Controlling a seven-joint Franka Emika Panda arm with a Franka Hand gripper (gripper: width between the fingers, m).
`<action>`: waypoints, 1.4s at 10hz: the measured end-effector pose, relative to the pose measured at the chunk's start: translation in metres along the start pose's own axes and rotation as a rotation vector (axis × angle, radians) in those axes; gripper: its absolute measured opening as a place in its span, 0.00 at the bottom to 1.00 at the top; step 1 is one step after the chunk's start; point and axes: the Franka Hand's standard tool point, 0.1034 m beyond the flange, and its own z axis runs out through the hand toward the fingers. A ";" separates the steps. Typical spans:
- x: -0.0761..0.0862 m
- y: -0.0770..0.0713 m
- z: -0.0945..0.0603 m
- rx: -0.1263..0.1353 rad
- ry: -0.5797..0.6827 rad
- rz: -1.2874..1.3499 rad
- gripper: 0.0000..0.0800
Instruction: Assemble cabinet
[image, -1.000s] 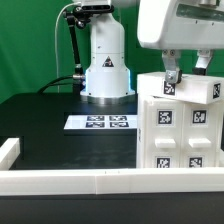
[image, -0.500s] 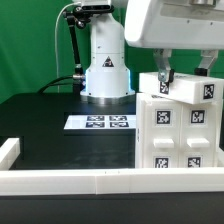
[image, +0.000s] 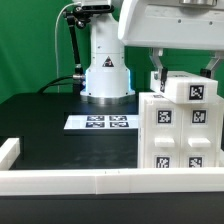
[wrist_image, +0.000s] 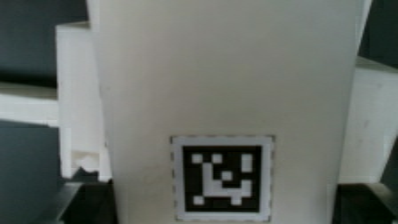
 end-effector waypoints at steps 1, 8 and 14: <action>0.001 0.002 0.001 -0.001 0.000 0.090 0.70; 0.002 0.007 0.001 -0.007 -0.002 0.649 0.70; -0.007 0.012 0.002 -0.051 -0.014 1.323 0.70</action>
Offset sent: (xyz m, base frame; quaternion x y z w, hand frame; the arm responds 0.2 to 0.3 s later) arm 0.0000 0.0000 0.0000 0.0000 0.0000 0.1938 0.9810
